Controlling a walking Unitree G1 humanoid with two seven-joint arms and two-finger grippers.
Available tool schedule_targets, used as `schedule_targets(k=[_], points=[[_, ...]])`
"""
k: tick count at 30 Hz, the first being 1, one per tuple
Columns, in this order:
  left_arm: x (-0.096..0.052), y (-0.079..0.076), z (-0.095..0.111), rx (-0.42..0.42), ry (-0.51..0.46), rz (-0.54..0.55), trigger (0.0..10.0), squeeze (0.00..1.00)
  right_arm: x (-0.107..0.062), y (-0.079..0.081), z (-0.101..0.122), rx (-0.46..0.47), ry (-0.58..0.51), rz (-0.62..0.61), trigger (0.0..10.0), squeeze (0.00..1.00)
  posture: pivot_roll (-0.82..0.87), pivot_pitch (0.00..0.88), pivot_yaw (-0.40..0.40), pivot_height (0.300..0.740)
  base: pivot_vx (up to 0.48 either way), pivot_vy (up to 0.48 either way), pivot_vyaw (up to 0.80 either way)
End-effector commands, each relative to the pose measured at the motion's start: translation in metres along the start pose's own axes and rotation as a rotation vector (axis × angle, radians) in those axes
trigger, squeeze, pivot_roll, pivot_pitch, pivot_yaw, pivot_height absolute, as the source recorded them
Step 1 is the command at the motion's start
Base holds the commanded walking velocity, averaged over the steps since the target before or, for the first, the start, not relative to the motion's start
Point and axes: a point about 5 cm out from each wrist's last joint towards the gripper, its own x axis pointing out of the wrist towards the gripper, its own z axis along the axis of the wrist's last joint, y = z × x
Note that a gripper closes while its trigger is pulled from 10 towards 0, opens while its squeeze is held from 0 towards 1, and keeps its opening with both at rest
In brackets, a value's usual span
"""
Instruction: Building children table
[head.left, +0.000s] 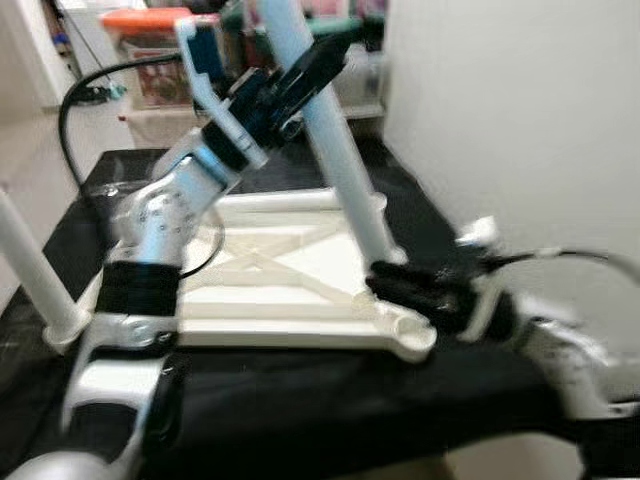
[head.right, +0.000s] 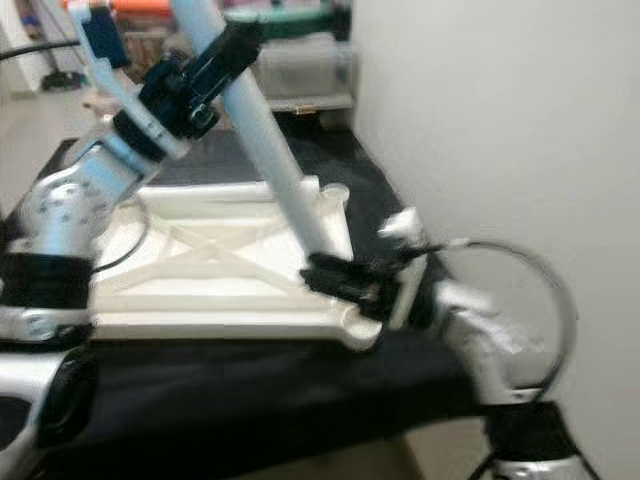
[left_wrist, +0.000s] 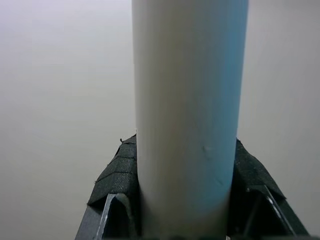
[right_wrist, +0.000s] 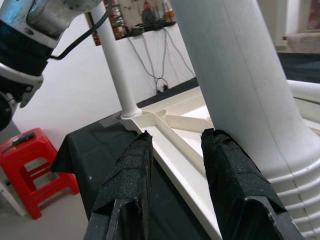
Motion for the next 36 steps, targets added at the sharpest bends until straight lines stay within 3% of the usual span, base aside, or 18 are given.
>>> schedule_targets(k=[1, 5, 6, 8, 9, 14, 15, 16, 26, 28, 29, 30, 31, 34, 36], points=[[0.005, -0.005, -0.005, -0.022, 0.021, -0.050, 10.0, 0.00, -0.008, -0.008, 0.001, -0.019, 0.016, -0.065, 10.0, 0.00, 0.02, 0.000, -0.007, 0.740, 0.000, 0.000, 0.00], [0.002, -0.005, -0.016, -0.019, 0.066, -0.051, 10.0, 0.00, -0.013, -0.018, 0.023, -0.078, -0.023, -0.125, 10.0, 0.00, 0.02, 0.000, -0.008, 0.740, 0.000, 0.000, 0.00], [0.001, -0.005, -0.017, -0.022, 0.069, -0.050, 10.0, 0.00, -0.012, -0.023, 0.028, -0.090, -0.046, -0.168, 10.0, 0.22, 0.02, 0.000, -0.009, 0.740, 0.000, 0.000, 0.00], [0.001, -0.005, -0.017, -0.022, 0.069, -0.050, 10.0, 0.00, -0.012, -0.023, 0.028, -0.090, -0.046, -0.168, 10.0, 0.22, 0.02, 0.000, -0.009, 0.740, 0.000, 0.000, 0.00], [0.001, -0.005, -0.018, -0.024, 0.072, -0.051, 10.0, 0.00, -0.010, -0.027, 0.031, -0.085, -0.066, -0.193, 10.0, 1.00, 0.02, 0.000, -0.007, 0.740, 0.000, 0.000, 0.00], [0.002, -0.006, -0.022, -0.016, 0.097, -0.065, 10.0, 0.00, -0.004, -0.022, 0.026, -0.119, -0.012, -0.136, 10.0, 1.00, 0.02, 0.000, -0.011, 0.740, 0.000, 0.000, 0.00], [0.002, -0.006, -0.023, -0.009, 0.109, -0.066, 10.0, 0.00, -0.003, -0.022, 0.025, -0.129, 0.002, -0.133, 10.0, 0.82, 0.02, 0.000, -0.009, 0.740, 0.000, 0.000, 0.00], [0.001, -0.005, -0.024, 0.002, 0.121, -0.066, 10.0, 0.00, -0.003, -0.020, 0.027, -0.141, 0.003, -0.114, 10.0, 0.00, 0.03, 0.000, -0.011, 0.740, 0.000, 0.000, 0.00], [-0.002, 0.001, -0.029, 0.098, 0.189, -0.040, 10.0, 0.00, -0.005, 0.007, 0.035, -0.143, 0.012, 0.127, 10.0, 0.00, 0.02, 0.000, -0.010, 0.740, 0.000, 0.000, 0.00], [-0.004, 0.009, -0.037, 0.229, 0.255, 0.007, 10.0, 0.00, -0.009, 0.022, 0.035, -0.127, 0.016, 0.239, 10.0, 0.00, 0.02, 0.000, -0.009, 0.740, 0.000, 0.000, 0.00], [-0.004, 0.009, -0.037, 0.229, 0.255, 0.007, 10.0, 0.00, -0.009, 0.022, 0.035, -0.127, 0.016, 0.239, 10.0, 0.00, 0.02, 0.000, -0.009, 0.740, 0.000, 0.000, 0.00], [-0.008, 0.017, -0.045, 0.358, 0.321, 0.052, 10.0, 0.00, -0.013, 0.026, 0.032, -0.121, 0.047, 0.264, 10.0, 0.00, 0.02, 0.000, -0.011, 0.740, 0.000, 0.000, 0.00], [-0.009, 0.020, -0.046, 0.376, 0.328, 0.069, 10.0, 0.00, -0.015, 0.025, 0.030, -0.123, 0.064, 0.250, 10.0, 0.00, 0.02, 0.000, -0.009, 0.740, 0.000, 0.000, 0.00], [-0.010, 0.021, -0.046, 0.382, 0.329, 0.078, 10.0, 0.00, -0.016, 0.023, 0.029, -0.125, 0.074, 0.241, 10.0, 0.00, 0.02, 0.000, -0.009, 0.740, 0.000, 0.000, 0.00], [-0.009, 0.018, -0.044, 0.343, 0.307, 0.051, 10.0, 0.00, -0.017, 0.010, 0.026, -0.164, 0.113, 0.136, 10.0, 0.00, 0.01, 0.000, -0.005, 0.740, 0.000, 0.000, 0.00]])
